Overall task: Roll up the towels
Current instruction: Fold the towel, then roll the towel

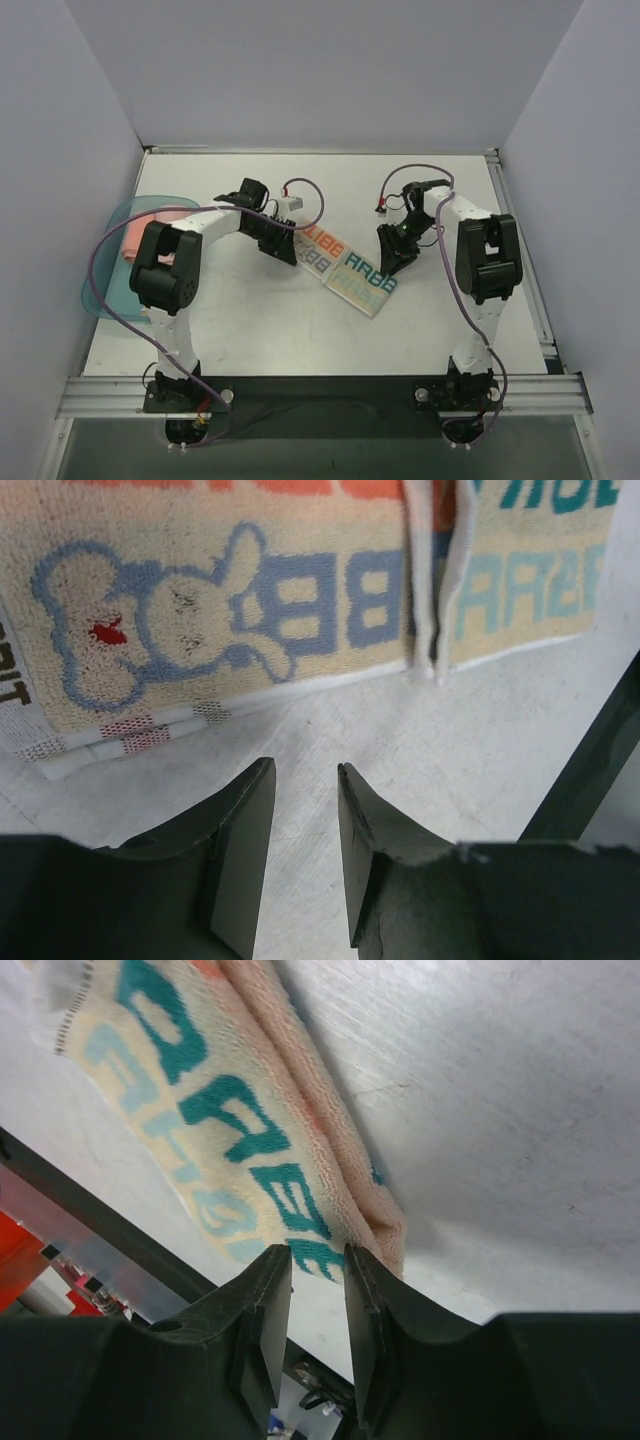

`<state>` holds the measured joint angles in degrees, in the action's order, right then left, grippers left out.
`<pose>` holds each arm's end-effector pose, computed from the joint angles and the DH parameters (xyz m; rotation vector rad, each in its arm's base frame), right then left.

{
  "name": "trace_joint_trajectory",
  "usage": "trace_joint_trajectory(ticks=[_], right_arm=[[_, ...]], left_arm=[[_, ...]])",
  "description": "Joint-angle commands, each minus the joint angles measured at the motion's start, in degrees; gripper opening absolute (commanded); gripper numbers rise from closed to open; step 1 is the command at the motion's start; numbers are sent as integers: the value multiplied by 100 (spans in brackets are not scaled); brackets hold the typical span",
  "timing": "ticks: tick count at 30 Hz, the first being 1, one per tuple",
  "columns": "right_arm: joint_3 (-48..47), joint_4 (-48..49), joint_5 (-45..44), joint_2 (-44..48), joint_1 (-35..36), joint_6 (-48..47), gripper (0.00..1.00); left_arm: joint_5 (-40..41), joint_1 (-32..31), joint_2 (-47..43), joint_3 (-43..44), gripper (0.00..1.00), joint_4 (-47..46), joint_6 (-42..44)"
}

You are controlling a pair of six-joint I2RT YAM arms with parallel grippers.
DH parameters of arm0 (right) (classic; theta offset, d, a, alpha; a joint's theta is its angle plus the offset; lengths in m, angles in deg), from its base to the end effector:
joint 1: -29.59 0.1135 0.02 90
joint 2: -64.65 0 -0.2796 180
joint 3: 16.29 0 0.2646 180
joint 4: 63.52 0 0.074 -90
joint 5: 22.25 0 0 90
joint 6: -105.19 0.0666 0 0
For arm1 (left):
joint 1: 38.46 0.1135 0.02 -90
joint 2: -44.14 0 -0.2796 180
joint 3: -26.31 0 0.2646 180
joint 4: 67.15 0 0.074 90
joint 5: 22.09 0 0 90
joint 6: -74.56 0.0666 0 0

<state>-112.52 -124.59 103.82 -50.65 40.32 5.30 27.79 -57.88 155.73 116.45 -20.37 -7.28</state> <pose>0.3970 0.1151 0.1539 -0.5856 2.7744 0.9247 0.3776 -0.1786 0.1607 0.8154 2.5386 -1.0167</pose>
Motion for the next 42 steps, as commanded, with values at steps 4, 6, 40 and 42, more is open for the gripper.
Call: trace_joint_trajectory(ticks=[4,6,40,42], right_arm=[[359,-231,-347,-141,70,-224,21],[543,-231,-277,-238,105,-206,18],[122,832,1438,-254,1125,822,28],[218,868,1359,-413,1125,822,27]], left_arm=[[276,-27,512,197,41,-361,-333],[312,-18,767,460,41,-370,-359],[3052,-3178,-2915,-1647,64,-273,2391],[3413,-3584,-2801,-1665,64,-308,2453]])
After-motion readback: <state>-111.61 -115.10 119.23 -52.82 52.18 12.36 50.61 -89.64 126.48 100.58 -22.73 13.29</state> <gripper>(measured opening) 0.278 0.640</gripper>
